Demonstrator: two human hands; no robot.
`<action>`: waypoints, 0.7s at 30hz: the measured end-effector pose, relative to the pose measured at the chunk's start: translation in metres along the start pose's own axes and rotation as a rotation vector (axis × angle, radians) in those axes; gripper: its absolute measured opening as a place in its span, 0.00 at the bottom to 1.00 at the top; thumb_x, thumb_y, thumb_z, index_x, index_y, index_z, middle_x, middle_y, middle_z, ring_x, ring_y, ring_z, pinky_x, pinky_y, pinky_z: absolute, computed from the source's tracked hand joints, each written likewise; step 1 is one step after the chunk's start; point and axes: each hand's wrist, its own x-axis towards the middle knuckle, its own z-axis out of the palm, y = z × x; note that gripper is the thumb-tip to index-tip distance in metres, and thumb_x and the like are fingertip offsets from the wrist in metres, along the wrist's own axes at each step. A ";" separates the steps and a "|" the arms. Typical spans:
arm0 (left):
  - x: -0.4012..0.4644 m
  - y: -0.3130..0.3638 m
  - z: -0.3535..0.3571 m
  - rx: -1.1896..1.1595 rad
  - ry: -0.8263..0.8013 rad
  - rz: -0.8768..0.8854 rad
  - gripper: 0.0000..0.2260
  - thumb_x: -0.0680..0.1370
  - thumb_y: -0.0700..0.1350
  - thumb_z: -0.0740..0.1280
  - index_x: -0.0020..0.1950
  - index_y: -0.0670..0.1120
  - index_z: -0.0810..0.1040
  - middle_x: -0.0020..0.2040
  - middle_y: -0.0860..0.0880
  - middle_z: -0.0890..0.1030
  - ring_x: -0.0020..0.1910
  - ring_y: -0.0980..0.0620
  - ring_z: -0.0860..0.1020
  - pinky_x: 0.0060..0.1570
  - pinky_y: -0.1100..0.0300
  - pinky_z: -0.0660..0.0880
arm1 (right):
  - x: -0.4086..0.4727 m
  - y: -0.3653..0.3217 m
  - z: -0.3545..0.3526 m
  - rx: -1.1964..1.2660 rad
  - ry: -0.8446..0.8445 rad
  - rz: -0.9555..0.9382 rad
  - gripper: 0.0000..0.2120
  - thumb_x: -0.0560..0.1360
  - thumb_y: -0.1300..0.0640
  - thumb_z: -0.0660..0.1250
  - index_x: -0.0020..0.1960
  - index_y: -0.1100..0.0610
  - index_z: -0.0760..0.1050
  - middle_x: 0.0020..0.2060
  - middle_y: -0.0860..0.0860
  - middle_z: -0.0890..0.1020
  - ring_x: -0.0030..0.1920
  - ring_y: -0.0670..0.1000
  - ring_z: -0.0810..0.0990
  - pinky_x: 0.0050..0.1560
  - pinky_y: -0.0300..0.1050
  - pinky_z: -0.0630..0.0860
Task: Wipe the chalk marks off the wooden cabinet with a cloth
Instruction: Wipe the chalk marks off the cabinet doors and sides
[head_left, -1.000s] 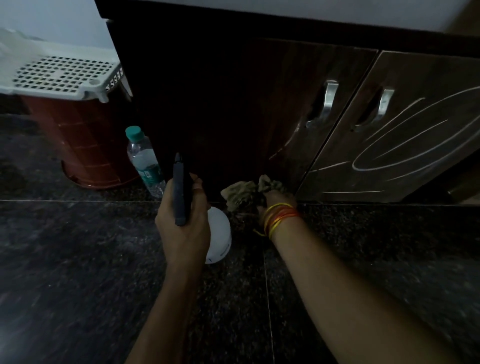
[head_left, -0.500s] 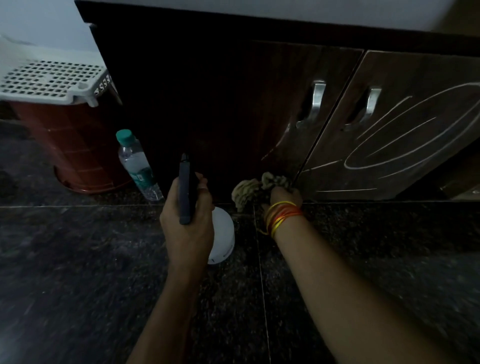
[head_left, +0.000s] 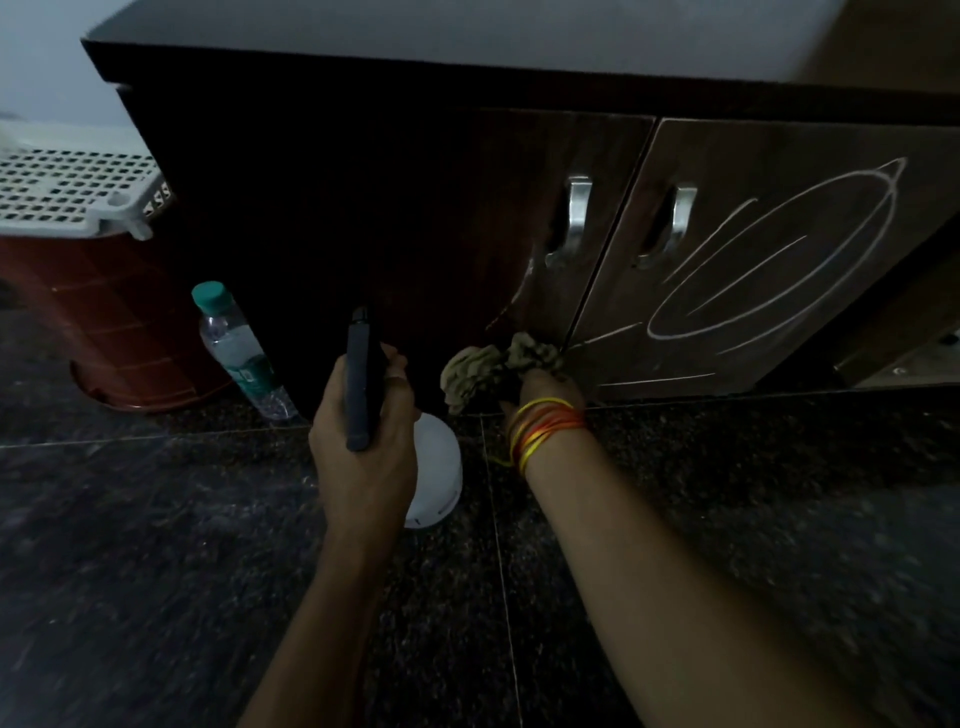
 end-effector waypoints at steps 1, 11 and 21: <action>-0.002 -0.004 -0.001 -0.005 -0.001 -0.003 0.11 0.82 0.41 0.61 0.61 0.37 0.75 0.46 0.43 0.78 0.43 0.51 0.76 0.38 0.74 0.70 | 0.000 0.005 -0.002 -0.074 0.003 0.043 0.17 0.80 0.67 0.53 0.68 0.65 0.64 0.62 0.59 0.72 0.54 0.56 0.72 0.55 0.50 0.71; -0.004 0.000 -0.005 0.058 0.020 -0.007 0.10 0.83 0.40 0.60 0.57 0.34 0.75 0.41 0.45 0.75 0.37 0.60 0.75 0.36 0.74 0.68 | -0.015 -0.017 0.013 -0.126 -0.052 -0.075 0.14 0.79 0.65 0.56 0.64 0.62 0.68 0.61 0.59 0.75 0.45 0.52 0.73 0.51 0.47 0.73; 0.005 0.010 -0.003 0.034 0.014 0.027 0.11 0.82 0.40 0.61 0.61 0.35 0.75 0.47 0.40 0.77 0.43 0.44 0.75 0.37 0.74 0.70 | -0.018 0.000 0.018 -0.085 0.035 -0.206 0.17 0.70 0.76 0.62 0.58 0.68 0.74 0.48 0.64 0.80 0.46 0.64 0.80 0.49 0.63 0.77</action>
